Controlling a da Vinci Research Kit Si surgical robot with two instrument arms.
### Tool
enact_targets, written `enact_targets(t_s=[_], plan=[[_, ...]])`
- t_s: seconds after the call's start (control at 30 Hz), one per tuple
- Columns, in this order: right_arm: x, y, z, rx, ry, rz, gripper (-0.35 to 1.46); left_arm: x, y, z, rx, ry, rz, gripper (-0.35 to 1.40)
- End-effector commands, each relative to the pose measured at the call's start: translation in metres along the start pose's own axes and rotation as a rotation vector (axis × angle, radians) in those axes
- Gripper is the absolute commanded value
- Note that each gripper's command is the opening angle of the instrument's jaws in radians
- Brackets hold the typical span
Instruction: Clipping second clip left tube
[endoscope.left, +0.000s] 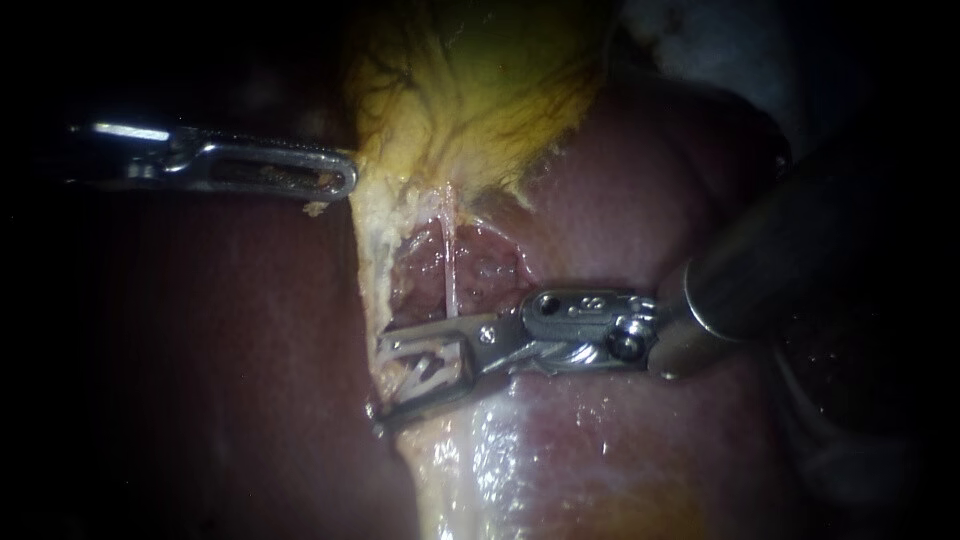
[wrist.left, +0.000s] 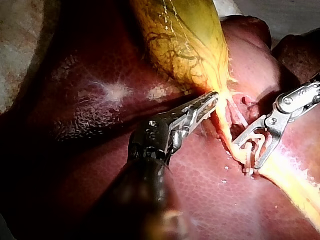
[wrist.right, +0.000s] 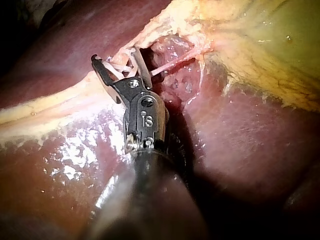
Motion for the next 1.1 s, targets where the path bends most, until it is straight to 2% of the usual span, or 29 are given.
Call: enact_targets(t_s=[0.03,0.23,0.57,0.7,0.97,1.1], plan=[[0.0000,0.0000,0.0000,0.000,0.000,0.000,0.50,0.0000,0.0000,0.0000,0.000,0.000,0.000,-0.35],[0.0001,-0.0001,-0.0004,0.002,0.000,0.001,0.51,0.0000,0.0000,0.0000,0.000,0.000,0.000,-0.35],[0.0014,-0.0004,-0.0035,0.020,0.001,0.010,0.51,0.0000,0.0001,-0.0002,-0.002,0.000,0.000,-0.35],[0.0015,-0.0003,-0.0047,0.035,0.019,0.019,0.51,0.0000,0.0001,-0.0002,-0.002,0.000,0.000,-0.35],[0.0007,0.0009,-0.0059,0.065,0.069,0.083,0.52,0.0000,0.0001,-0.0003,-0.002,0.000,0.000,-0.35],[0.0000,0.0019,-0.0064,0.069,0.070,0.110,0.52,0.0000,0.0001,-0.0003,-0.002,0.000,0.000,-0.35]])
